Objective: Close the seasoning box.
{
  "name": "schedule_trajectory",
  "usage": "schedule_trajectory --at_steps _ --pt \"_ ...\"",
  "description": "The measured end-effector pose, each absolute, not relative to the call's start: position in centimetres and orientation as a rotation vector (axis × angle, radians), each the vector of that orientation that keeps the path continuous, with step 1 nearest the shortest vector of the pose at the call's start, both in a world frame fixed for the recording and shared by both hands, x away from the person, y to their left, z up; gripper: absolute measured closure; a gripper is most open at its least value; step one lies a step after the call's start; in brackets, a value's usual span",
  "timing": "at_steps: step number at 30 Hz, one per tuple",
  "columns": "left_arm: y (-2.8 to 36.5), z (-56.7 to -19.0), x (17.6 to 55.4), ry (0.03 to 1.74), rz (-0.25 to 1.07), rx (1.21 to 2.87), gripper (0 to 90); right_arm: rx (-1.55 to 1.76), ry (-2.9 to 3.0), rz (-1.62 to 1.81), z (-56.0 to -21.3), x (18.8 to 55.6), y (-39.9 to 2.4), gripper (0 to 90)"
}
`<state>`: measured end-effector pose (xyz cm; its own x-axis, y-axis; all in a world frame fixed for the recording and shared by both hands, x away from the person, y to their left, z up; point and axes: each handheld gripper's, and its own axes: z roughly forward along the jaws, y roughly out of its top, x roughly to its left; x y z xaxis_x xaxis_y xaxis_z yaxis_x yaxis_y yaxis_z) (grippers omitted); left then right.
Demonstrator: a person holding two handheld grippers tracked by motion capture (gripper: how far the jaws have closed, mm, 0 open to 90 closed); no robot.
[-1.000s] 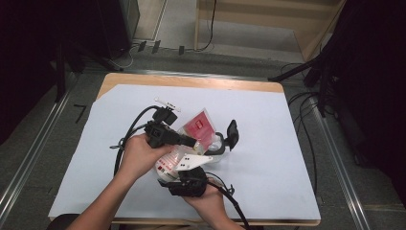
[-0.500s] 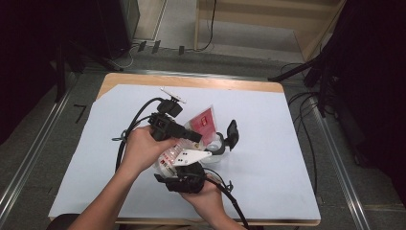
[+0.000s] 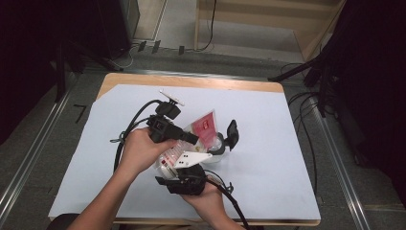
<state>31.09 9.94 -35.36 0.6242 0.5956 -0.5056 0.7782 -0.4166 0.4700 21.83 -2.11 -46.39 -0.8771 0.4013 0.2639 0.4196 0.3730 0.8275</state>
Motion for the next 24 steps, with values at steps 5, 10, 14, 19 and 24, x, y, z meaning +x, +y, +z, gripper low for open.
schedule_trajectory --at_steps 5,10,14,19,24 --pt "10.1 -35.6 31.1 1.112 -0.324 2.135 83.0 -0.759 -2.648 -1.55 -46.4 21.5 -1.3 56.0" --pt "10.2 -35.3 31.1 1.106 -0.341 2.116 77.9 -0.781 -2.612 -1.553 -46.2 22.0 -1.4 60.1" --pt "10.2 -34.8 30.9 1.085 -0.316 2.112 70.8 -0.785 -2.536 -1.58 -46.1 22.2 -1.6 60.5" --pt "10.0 -34.3 30.5 1.071 -0.284 2.114 68.9 -0.793 -2.465 -1.614 -45.8 22.6 -2.1 60.8" --pt "10.1 -34.0 30.4 1.067 -0.262 2.13 69.9 -0.798 -2.415 -1.632 -45.6 22.8 -2.4 60.9"
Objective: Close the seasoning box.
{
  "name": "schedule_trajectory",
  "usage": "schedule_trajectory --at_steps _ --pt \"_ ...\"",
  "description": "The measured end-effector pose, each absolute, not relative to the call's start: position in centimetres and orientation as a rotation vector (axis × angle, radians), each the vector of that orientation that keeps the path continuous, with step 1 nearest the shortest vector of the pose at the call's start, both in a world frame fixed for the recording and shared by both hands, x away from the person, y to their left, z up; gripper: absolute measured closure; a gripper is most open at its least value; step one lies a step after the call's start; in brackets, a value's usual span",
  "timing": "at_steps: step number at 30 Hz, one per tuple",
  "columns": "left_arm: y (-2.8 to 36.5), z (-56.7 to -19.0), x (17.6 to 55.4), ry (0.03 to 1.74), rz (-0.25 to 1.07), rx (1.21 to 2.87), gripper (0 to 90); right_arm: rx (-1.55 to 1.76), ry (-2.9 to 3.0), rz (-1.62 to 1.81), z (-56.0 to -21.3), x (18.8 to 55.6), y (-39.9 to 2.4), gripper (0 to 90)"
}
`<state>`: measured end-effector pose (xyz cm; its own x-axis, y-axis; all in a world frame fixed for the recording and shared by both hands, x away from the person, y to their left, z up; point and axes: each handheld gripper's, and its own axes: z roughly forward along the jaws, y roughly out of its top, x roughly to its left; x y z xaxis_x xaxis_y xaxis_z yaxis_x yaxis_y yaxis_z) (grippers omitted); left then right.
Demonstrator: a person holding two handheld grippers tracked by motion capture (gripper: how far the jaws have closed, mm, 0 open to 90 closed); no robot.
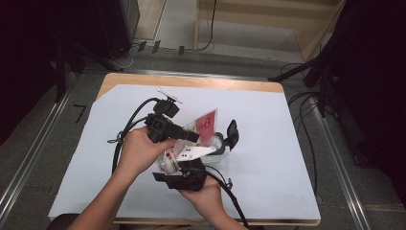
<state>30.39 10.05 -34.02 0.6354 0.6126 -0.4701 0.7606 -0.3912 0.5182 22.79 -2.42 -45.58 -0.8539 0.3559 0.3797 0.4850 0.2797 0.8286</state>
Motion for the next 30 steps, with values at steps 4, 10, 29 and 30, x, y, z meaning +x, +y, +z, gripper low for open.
schedule_trajectory --at_steps 4,10,29,30 --pt "10.0 -34.2 30.4 1.082 -0.244 2.138 77.7 -0.797 -2.465 -1.615 -45.6 22.8 -2.3 60.6" --pt "9.8 -34.1 30.1 1.064 -0.185 2.137 78.0 -0.809 -2.497 -1.621 -45.4 22.6 -2.2 60.7" --pt "10.2 -33.9 30.3 1.04 -0.149 2.121 75.2 -0.786 -2.451 -1.615 -44.6 22.8 -2.0 59.2" --pt "10.2 -33.9 30.3 1.04 -0.151 2.116 75.2 -0.784 -2.457 -1.613 -44.5 22.8 -2.0 59.0"
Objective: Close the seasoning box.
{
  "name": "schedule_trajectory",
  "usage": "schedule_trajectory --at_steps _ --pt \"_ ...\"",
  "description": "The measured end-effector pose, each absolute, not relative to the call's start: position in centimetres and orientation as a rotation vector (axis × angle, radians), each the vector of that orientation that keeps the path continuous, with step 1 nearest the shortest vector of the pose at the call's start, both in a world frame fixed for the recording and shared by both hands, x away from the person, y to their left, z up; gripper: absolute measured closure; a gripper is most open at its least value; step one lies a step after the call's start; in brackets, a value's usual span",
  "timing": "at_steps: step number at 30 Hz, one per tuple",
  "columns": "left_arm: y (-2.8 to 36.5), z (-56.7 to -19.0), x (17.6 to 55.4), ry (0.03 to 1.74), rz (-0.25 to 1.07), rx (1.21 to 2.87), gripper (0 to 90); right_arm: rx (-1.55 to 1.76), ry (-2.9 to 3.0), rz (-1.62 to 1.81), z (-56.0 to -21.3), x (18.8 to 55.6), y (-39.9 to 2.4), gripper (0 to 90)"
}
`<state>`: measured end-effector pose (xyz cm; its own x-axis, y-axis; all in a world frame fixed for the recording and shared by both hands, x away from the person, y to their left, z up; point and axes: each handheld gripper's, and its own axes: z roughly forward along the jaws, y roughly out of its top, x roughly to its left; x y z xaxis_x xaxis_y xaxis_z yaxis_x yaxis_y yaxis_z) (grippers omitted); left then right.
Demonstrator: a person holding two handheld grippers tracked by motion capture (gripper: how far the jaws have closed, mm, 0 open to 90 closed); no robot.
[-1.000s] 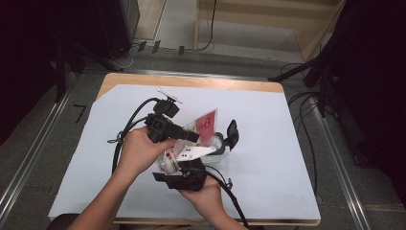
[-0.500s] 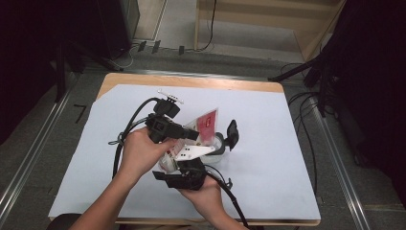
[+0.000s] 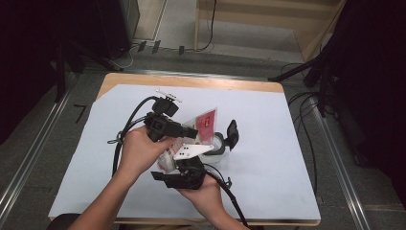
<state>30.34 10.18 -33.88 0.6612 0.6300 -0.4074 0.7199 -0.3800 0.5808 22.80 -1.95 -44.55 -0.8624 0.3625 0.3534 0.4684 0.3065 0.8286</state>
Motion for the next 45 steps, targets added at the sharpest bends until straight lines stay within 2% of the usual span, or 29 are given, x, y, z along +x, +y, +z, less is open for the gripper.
schedule_trajectory --at_steps 19,45 --pt "9.95 -33.86 30.14 1.011 -0.101 2.121 73.5 -0.776 -2.467 -1.617 -44.42 22.83 -2.16 61.5" --pt "9.89 -33.87 30.06 1.011 -0.134 2.121 75.6 -0.758 -2.487 -1.607 -44.39 22.6 -2.13 61.7"
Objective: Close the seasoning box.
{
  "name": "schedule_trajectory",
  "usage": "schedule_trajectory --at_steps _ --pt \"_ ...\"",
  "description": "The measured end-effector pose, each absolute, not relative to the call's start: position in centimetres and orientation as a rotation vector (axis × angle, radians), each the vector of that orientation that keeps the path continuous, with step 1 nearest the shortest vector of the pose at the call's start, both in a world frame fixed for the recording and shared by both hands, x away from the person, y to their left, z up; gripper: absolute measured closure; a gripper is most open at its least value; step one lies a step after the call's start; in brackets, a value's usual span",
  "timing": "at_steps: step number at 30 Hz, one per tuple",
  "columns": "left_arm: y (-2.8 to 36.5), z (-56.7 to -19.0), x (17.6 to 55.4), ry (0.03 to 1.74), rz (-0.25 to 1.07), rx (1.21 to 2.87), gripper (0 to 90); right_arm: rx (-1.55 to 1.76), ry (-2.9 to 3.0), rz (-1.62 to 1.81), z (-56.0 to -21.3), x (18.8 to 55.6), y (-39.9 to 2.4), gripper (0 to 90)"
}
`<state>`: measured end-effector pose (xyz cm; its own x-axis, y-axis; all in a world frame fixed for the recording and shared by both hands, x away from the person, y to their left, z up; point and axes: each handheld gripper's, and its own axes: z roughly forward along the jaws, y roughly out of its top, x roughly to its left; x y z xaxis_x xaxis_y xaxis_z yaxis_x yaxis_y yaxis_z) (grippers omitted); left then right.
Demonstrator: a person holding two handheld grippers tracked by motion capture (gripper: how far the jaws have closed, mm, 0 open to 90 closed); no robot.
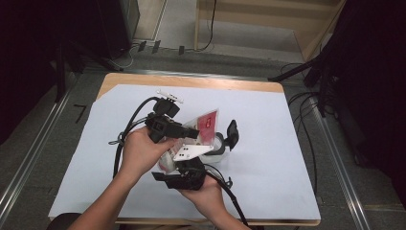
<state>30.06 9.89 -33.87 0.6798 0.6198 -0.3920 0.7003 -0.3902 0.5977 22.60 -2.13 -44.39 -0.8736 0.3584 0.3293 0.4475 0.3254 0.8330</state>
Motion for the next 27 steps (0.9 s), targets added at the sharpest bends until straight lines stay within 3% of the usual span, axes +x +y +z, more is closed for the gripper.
schedule_trajectory --at_steps 27 --pt "10.2 -33.86 29.99 1.018 -0.143 2.107 74.5 -0.748 -2.49 -1.599 -44.13 22.34 -1.84 62.1"
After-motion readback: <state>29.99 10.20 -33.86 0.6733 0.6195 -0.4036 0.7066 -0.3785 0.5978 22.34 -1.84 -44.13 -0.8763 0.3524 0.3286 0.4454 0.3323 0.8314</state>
